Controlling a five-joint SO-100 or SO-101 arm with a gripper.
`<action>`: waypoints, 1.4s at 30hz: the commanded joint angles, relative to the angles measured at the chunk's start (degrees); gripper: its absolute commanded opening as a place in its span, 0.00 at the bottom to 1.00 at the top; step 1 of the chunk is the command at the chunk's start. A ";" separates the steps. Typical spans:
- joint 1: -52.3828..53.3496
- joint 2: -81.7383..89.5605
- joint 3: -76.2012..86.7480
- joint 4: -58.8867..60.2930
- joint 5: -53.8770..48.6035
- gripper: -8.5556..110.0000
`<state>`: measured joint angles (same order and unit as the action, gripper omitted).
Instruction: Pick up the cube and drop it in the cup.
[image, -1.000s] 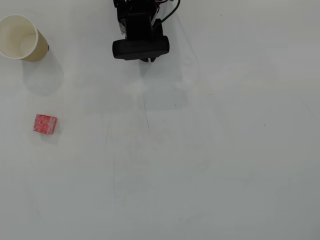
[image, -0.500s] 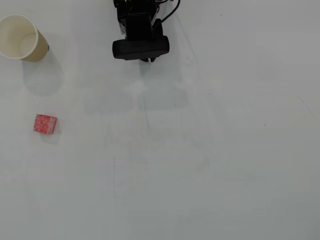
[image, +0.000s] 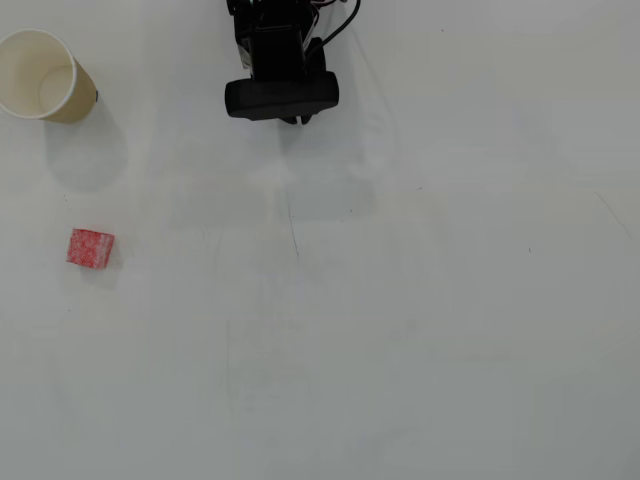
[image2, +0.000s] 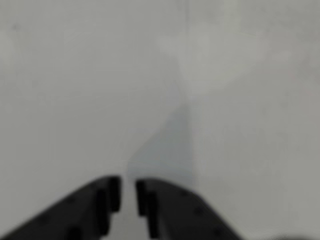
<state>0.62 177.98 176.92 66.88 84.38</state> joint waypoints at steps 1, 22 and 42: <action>-0.88 1.85 1.93 -5.19 0.18 0.07; 21.88 1.85 2.02 -41.13 -0.35 0.07; 40.96 1.85 2.02 -42.63 -0.35 0.07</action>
<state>39.55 177.98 176.92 26.02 84.90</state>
